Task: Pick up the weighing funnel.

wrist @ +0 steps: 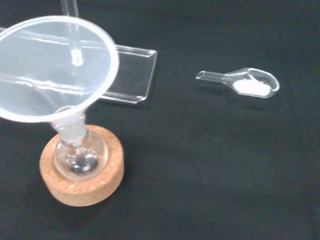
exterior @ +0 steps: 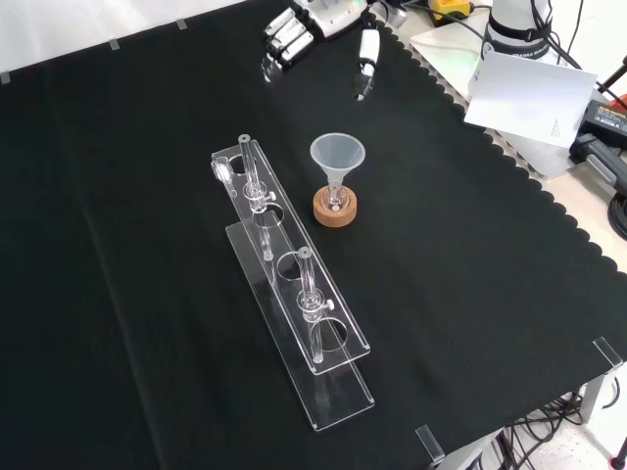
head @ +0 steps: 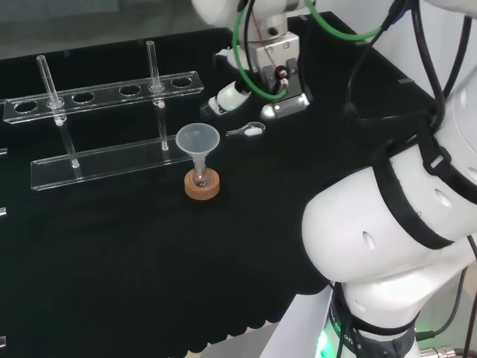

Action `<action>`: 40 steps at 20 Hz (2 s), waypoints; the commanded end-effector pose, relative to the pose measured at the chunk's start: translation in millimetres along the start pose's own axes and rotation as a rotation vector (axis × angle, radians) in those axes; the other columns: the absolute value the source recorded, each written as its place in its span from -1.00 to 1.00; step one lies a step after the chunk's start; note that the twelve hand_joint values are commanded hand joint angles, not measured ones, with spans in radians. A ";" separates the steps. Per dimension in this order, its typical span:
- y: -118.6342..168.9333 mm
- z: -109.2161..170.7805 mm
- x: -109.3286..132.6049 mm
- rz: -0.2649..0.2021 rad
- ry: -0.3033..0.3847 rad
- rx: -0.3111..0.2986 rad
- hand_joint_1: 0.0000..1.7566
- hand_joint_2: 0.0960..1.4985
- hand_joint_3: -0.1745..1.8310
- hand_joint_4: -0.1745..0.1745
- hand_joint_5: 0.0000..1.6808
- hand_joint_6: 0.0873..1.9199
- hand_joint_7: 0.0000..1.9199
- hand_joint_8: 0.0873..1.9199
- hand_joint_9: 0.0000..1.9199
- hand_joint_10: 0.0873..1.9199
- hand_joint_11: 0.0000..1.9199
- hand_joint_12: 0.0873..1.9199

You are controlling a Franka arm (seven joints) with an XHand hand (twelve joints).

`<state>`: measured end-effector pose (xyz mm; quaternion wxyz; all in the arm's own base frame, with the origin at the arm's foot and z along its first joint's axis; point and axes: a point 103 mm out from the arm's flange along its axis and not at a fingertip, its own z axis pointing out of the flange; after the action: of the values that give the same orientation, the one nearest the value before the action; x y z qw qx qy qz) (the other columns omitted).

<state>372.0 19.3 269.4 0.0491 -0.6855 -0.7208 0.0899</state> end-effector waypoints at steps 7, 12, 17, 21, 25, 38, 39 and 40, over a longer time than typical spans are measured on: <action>7.7 5.1 -55.9 0.001 0.038 -0.014 -0.43 -0.09 -0.69 -0.19 -0.58 -1.00 -0.89 -0.38 -0.63 -0.32 -0.80 0.45; 26.7 9.6 -59.0 0.033 0.096 -0.007 -0.33 -0.05 -0.66 -0.21 -0.49 -1.00 -0.74 -0.36 -0.49 -0.38 -0.70 0.41; 54.5 18.8 -83.6 0.053 0.121 -0.005 -0.21 -0.04 -0.63 -0.22 -0.44 -1.00 -0.68 -0.36 -0.43 -0.41 -0.65 0.39; 76.4 28.2 -96.9 0.062 0.127 0.008 -0.17 -0.04 -0.61 -0.20 -0.40 -1.00 -0.65 -0.35 -0.40 -0.43 -0.63 0.38; 97.6 45.6 -104.0 0.058 0.137 0.050 -0.16 -0.06 -0.58 -0.20 -0.39 -1.00 -0.64 -0.36 -0.38 -0.45 -0.62 0.36; 137.0 100.3 -102.2 0.045 0.122 0.148 -0.16 -0.12 -0.52 -0.20 -0.38 -1.00 -0.64 -0.37 -0.38 -0.47 -0.61 0.36; 139.2 104.8 -101.8 0.044 0.121 0.157 -0.15 -0.12 -0.52 -0.20 -0.38 -1.00 -0.64 -0.37 -0.38 -0.47 -0.61 0.36; 141.1 108.4 -101.1 0.043 0.121 0.165 -0.15 -0.12 -0.51 -0.19 -0.38 -1.00 -0.64 -0.37 -0.38 -0.47 -0.61 0.36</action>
<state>488.4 -82.8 163.2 0.1351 -0.7021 -0.6929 0.0932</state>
